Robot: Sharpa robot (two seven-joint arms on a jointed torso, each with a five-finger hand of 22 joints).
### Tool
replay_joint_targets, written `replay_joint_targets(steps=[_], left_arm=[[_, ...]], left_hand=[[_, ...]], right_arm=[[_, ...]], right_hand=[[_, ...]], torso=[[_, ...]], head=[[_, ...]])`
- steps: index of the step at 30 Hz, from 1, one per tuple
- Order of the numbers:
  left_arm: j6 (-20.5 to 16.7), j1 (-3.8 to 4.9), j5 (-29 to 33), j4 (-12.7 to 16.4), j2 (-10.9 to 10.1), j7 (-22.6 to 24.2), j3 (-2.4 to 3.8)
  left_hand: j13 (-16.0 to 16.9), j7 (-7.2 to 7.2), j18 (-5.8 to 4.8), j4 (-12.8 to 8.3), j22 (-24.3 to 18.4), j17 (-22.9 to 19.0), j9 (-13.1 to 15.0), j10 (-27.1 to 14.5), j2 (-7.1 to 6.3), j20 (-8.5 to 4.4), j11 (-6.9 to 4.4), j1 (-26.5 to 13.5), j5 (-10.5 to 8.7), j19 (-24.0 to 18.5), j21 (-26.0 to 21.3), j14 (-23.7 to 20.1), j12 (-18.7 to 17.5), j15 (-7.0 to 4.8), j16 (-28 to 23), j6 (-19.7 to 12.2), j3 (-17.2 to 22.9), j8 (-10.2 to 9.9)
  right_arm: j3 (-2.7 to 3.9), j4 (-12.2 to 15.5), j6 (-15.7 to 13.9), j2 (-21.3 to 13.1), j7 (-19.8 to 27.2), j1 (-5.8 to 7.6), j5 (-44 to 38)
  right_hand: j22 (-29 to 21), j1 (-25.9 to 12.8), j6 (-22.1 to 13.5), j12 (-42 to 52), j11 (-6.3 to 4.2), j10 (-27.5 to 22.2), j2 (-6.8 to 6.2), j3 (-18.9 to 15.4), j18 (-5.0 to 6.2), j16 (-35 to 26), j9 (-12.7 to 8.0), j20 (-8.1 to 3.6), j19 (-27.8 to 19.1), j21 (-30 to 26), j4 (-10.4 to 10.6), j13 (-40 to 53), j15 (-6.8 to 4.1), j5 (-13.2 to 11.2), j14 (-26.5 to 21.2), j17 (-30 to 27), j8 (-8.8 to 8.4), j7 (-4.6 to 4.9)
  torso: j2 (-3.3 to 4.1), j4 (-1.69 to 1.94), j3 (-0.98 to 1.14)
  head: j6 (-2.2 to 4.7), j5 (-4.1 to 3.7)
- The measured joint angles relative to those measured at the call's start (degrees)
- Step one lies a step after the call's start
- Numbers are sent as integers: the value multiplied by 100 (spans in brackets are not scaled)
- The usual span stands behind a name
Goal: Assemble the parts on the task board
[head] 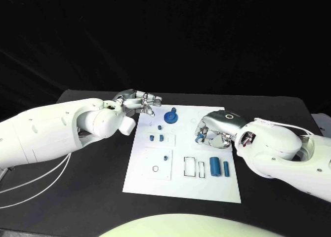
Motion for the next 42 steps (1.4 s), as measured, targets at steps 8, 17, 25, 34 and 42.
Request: replay_joint_targets(steps=[8,17,25,34,42], left_arm=[[0,0,-3,-18,27,-6,0],[9,0,-5,-66,128,-8,0],[24,0,-7,-95,210,-15,0],[50,0,-8,-105,252,-29,0],[77,0,-12,-107,255,-48,0]], left_hand=[[0,0,-1,0,0,0,0,0,0,0,0,0,0,0,0,0,0,0,0,0,0,0],[0,0,-1,0,1,-5,0,0,0,0,0,0,0,0,0,0,0,0,0,0,0,0],[0,0,-1,-16,1,-4,-1,0,0,0,0,0,0,0,0,0,0,0,0,0,16,0],[0,0,-1,-16,1,-4,-1,0,0,0,0,0,0,0,0,0,0,0,0,0,16,0],[0,12,0,-16,1,-4,-1,0,0,0,0,0,0,0,0,0,0,0,0,-12,16,0]], right_arm=[[23,518,-87,18,-42,75,42],[-5,470,-214,814,-10,-216,-16],[-36,111,-286,1354,95,-548,-98],[-54,-223,-298,1639,190,-756,-131],[-62,-381,-246,1712,228,-841,-143]], right_hand=[[0,0,1,-5,5,4,-1,24,3,0,0,21,20,0,7,-3,0,-11,0,-1,0,1],[-1,0,1,-50,11,9,-2,46,11,-1,0,21,20,0,-15,-5,0,-32,0,-1,0,1],[-1,-24,1,-56,16,13,-26,47,12,-1,0,21,20,0,-15,-4,1,-33,0,-9,0,1],[3,-24,2,-84,23,19,-27,63,13,-1,0,21,20,-24,-32,-11,1,-34,0,-18,-14,1],[3,-84,20,-132,25,21,-87,95,13,-1,0,21,20,-24,-47,-9,1,94,0,-18,-35,-1]], torso=[[0,3,2],[8,-2,4],[16,5,7],[15,0,3],[15,0,7]], head=[[10,62],[-9,195],[-73,310],[-175,473],[-232,528]])
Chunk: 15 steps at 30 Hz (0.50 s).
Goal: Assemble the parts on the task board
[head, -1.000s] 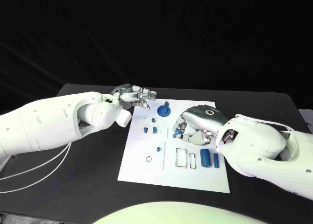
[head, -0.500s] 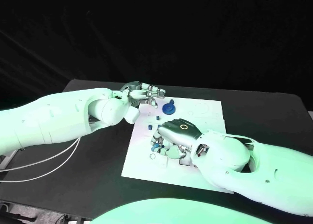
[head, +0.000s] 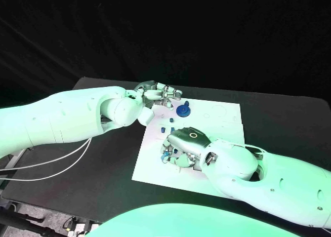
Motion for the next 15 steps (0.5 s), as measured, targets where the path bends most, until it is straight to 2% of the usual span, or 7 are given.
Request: replay_joint_targets(steps=[7,15], left_arm=[[11,2,-6,6,-12,-12,0],[19,0,-13,15,-33,-22,0]], left_hand=[[0,9,0,0,0,0,0,0,0,0,0,0,0,0,0,0,0,0,0,-10,0,0],[0,9,0,0,-5,1,0,0,0,0,0,0,0,0,0,0,0,0,0,-10,0,0]], right_arm=[[-3,-64,53,10,13,-22,-8],[-4,-82,128,-2,18,-31,-26]], right_hand=[[-1,0,3,-28,1,1,0,8,0,0,0,0,0,-48,7,0,0,34,0,-9,-17,1],[-1,1,1,-28,8,7,-2,23,1,0,0,0,0,-48,-8,0,0,33,0,-9,-7,1]], torso=[[3,1,0],[3,-4,-3]], head=[[-37,51],[-66,70]])
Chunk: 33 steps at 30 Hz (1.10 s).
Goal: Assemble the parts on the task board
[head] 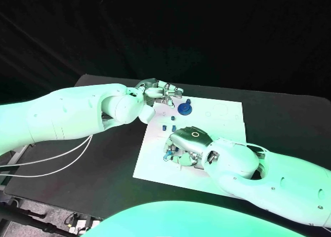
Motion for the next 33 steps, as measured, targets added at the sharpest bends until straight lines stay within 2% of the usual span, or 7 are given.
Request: replay_joint_targets(steps=[23,32,33], left_arm=[[19,1,-13,14,-15,-16,0],[26,1,-20,17,-20,-24,0],[26,1,-21,17,-20,-24,0]], left_hand=[[0,-1,0,0,1,0,0,0,0,0,0,0,0,0,0,0,0,0,0,0,0,0],[0,-1,0,0,1,0,0,0,0,0,0,0,0,0,0,0,0,0,0,0,0,0],[0,-1,0,0,1,1,0,0,0,0,0,0,0,0,0,0,0,0,0,0,0,0]], right_arm=[[-4,-150,127,107,-6,-67,-117],[-10,-186,153,174,-30,-70,-222],[-12,-192,155,183,-32,-71,-229]], right_hand=[[-1,-39,-17,0,10,9,-52,-1,1,0,2,0,0,0,0,0,0,-1,0,1,12,9],[-2,-54,-33,-46,10,10,-66,15,1,0,73,0,0,0,-16,1,0,-2,0,-15,7,8],[-2,-85,-39,-53,11,10,-98,15,1,0,83,2,-2,-19,-17,2,0,-2,0,-15,7,14]], torso=[[-4,-1,0],[-3,2,1],[-3,2,1]], head=[[-8,31],[-8,27],[-8,27]])
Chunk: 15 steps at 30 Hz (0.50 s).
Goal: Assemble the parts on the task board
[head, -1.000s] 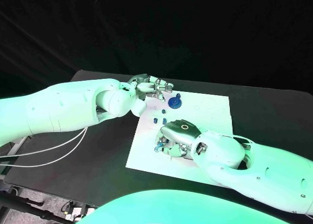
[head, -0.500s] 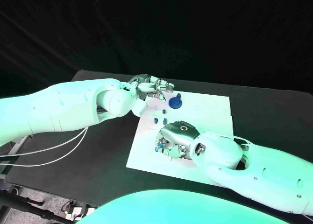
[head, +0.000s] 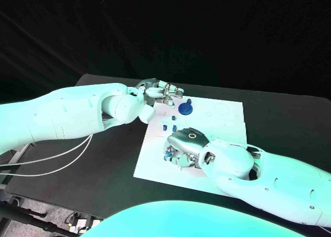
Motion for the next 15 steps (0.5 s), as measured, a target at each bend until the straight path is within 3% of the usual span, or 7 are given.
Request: replay_joint_targets(steps=[4,15], left_arm=[[2,0,-2,3,0,-3,0],[1,0,-12,4,-18,-12,1]], left_hand=[[0,0,0,0,0,-2,0,0,0,0,0,0,0,0,0,0,8,0,0,0,0,0],[0,0,0,0,-5,-6,0,-5,0,0,5,0,0,0,0,0,38,0,0,0,0,0]], right_arm=[[-7,-9,7,20,-10,-1,-9],[-16,-7,20,-6,-33,-6,17]], right_hand=[[0,-81,-111,-36,31,-30,-80,-25,1,0,70,20,-20,-16,25,7,0,2,0,-7,-90,89],[-1,-252,-613,-81,23,-25,-251,-88,1,0,-80,20,-20,-65,89,37,0,3,0,-24,-283,56]], torso=[[0,0,0],[-3,0,1]], head=[[0,-4],[0,2]])
